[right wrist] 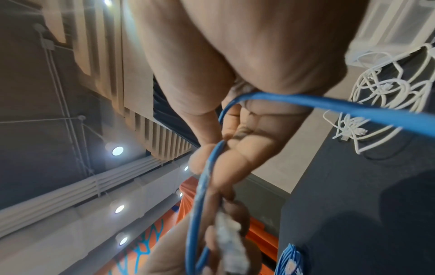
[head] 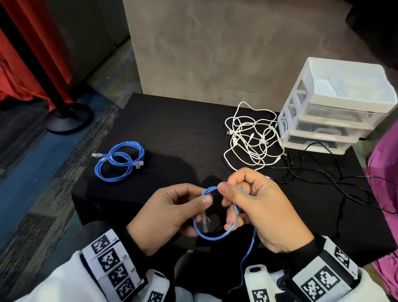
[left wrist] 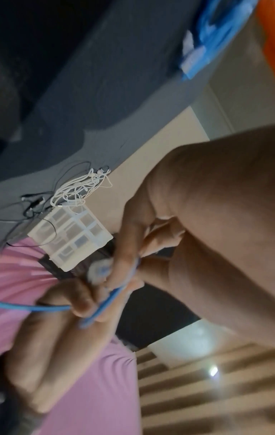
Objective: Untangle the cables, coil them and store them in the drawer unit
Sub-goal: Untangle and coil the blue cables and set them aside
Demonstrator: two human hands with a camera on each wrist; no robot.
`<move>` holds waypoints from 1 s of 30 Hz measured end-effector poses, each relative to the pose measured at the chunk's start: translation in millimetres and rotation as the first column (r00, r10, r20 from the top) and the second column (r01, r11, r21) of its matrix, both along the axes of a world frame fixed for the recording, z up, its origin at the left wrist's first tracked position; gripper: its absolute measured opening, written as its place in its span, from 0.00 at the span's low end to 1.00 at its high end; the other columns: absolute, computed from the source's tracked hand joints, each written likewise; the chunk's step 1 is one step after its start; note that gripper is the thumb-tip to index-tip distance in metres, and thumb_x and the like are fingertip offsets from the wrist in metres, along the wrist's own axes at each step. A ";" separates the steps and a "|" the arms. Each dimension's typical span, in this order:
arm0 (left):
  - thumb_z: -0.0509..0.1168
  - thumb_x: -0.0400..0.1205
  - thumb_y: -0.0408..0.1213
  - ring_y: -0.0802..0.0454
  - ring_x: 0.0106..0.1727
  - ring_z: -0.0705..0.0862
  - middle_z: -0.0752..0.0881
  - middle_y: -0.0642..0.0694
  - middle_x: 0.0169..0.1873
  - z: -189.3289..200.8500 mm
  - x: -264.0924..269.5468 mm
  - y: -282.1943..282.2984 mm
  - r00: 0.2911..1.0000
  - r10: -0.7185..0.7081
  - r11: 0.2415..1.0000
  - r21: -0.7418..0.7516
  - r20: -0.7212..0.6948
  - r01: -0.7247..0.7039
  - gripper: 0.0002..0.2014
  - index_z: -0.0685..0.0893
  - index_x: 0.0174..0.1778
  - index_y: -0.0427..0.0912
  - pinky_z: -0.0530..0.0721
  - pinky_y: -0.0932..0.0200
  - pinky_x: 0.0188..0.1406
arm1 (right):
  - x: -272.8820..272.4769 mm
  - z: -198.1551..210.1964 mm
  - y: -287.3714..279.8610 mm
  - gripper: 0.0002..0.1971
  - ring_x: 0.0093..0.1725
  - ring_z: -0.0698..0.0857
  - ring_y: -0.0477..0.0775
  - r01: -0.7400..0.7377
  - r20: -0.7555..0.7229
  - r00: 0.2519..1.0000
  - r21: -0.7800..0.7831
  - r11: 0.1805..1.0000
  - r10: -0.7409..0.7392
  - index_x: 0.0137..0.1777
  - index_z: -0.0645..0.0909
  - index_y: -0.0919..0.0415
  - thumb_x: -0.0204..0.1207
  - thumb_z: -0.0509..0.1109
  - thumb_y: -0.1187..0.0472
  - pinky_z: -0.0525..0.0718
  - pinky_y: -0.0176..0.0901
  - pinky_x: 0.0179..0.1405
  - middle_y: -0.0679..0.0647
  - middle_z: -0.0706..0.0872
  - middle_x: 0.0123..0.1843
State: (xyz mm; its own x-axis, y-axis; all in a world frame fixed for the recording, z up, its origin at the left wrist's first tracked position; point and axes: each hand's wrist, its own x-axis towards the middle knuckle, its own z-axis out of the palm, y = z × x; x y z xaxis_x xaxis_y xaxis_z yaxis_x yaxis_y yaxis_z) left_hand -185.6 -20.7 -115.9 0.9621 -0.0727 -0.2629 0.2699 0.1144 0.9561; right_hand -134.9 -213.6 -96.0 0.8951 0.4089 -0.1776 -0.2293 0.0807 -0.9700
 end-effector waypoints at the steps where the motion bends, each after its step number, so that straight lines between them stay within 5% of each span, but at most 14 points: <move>1: 0.72 0.84 0.38 0.49 0.30 0.82 0.83 0.40 0.29 -3.8 0.9 -1.1 0.999 0.027 0.998 0.054 0.031 -0.029 0.04 0.92 0.51 0.42 0.85 0.57 0.28 | -0.2 0.0 0.2 0.08 0.21 0.82 0.56 -0.007 0.012 1.000 0.000 1.000 0.007 0.44 0.79 0.64 0.81 0.76 0.65 0.85 0.44 0.22 0.63 0.83 0.34; 4: 0.72 0.86 0.38 0.46 0.33 0.83 0.86 0.41 0.31 -14.2 4.5 4.7 0.978 -0.062 0.951 0.309 0.198 -0.002 0.03 0.89 0.47 0.47 0.86 0.44 0.37 | 1.3 -2.4 -0.2 0.09 0.22 0.82 0.56 -0.030 0.110 0.993 -0.060 0.998 0.037 0.46 0.78 0.70 0.81 0.76 0.69 0.85 0.45 0.26 0.65 0.85 0.33; 7: 0.72 0.85 0.37 0.50 0.41 0.83 0.87 0.39 0.39 -6.0 6.2 16.5 0.932 -0.334 0.880 0.400 0.142 0.254 0.01 0.89 0.49 0.46 0.85 0.41 0.50 | 3.1 -2.9 -3.6 0.08 0.26 0.82 0.57 -0.075 0.211 0.971 -0.168 0.983 0.110 0.47 0.82 0.69 0.79 0.79 0.67 0.83 0.41 0.32 0.72 0.86 0.35; 10: 0.70 0.85 0.43 0.50 0.46 0.85 0.86 0.44 0.41 8.0 2.8 22.0 0.922 -0.385 0.918 0.113 0.032 0.380 0.08 0.89 0.48 0.42 0.84 0.55 0.53 | 2.9 -2.3 -4.8 0.07 0.28 0.82 0.57 -0.127 0.207 0.966 -0.149 0.981 0.156 0.47 0.82 0.69 0.79 0.79 0.68 0.83 0.40 0.34 0.68 0.86 0.34; 13: 0.62 0.87 0.51 0.48 0.40 0.88 0.86 0.43 0.35 13.8 -1.2 13.7 0.955 -0.283 0.944 -0.200 -0.085 0.262 0.20 0.87 0.43 0.39 0.83 0.35 0.64 | 1.9 -3.0 -0.7 0.08 0.28 0.83 0.55 -0.162 0.192 0.966 -0.068 0.984 0.172 0.47 0.81 0.69 0.77 0.78 0.68 0.82 0.40 0.32 0.60 0.87 0.34; 16: 0.64 0.87 0.49 0.53 0.30 0.82 0.81 0.45 0.32 13.2 -5.9 2.3 0.962 -0.230 0.894 -0.423 -0.150 0.148 0.17 0.84 0.41 0.38 0.92 0.44 0.48 | 2.3 -3.8 3.7 0.07 0.29 0.83 0.55 -0.175 0.196 0.964 -0.041 0.984 0.180 0.48 0.80 0.69 0.79 0.77 0.69 0.82 0.41 0.32 0.59 0.90 0.36; 19: 0.63 0.89 0.48 0.58 0.24 0.76 0.80 0.46 0.37 13.7 -9.6 -2.8 0.952 -0.243 0.853 -0.509 -0.188 0.117 0.16 0.84 0.44 0.39 0.89 0.57 0.31 | 4.5 -5.6 1.8 0.07 0.24 0.80 0.53 -0.184 0.169 0.968 -0.027 0.983 0.186 0.48 0.79 0.71 0.80 0.76 0.70 0.80 0.39 0.25 0.58 0.89 0.33; 22: 0.59 0.90 0.44 0.59 0.19 0.71 0.82 0.43 0.30 15.6 -9.4 -2.2 0.947 -0.267 0.892 -0.419 -0.182 0.171 0.16 0.85 0.45 0.37 0.88 0.58 0.31 | 6.7 -4.8 -3.8 0.09 0.20 0.75 0.47 -0.234 0.156 0.957 -0.075 0.969 0.243 0.47 0.80 0.71 0.79 0.78 0.67 0.70 0.34 0.18 0.58 0.85 0.29; 25: 0.59 0.91 0.43 0.60 0.18 0.68 0.74 0.48 0.21 15.4 -6.6 1.5 0.943 -0.287 0.901 -0.382 -0.170 0.205 0.15 0.85 0.47 0.37 0.88 0.58 0.36 | 11.4 -0.4 -5.9 0.09 0.21 0.75 0.46 -0.264 0.186 0.941 -0.128 0.956 0.284 0.47 0.80 0.73 0.77 0.79 0.69 0.74 0.30 0.23 0.66 0.83 0.30; 28: 0.58 0.91 0.43 0.62 0.19 0.65 0.71 0.50 0.22 18.2 -4.0 1.4 0.951 -0.260 0.888 -0.428 -0.169 0.167 0.14 0.83 0.46 0.39 0.85 0.59 0.32 | 16.5 -4.1 -3.3 0.10 0.21 0.76 0.46 -0.237 0.172 0.952 -0.101 0.966 0.251 0.48 0.81 0.74 0.78 0.78 0.68 0.69 0.33 0.19 0.56 0.85 0.29; 30: 0.57 0.91 0.44 0.62 0.19 0.65 0.74 0.49 0.26 20.6 -1.9 0.8 0.955 -0.222 0.874 -0.475 -0.197 0.105 0.15 0.81 0.45 0.40 0.81 0.61 0.28 | 17.3 -10.3 -0.5 0.08 0.25 0.79 0.49 -0.211 0.168 0.962 -0.052 0.976 0.217 0.50 0.82 0.72 0.80 0.76 0.66 0.69 0.35 0.16 0.60 0.86 0.33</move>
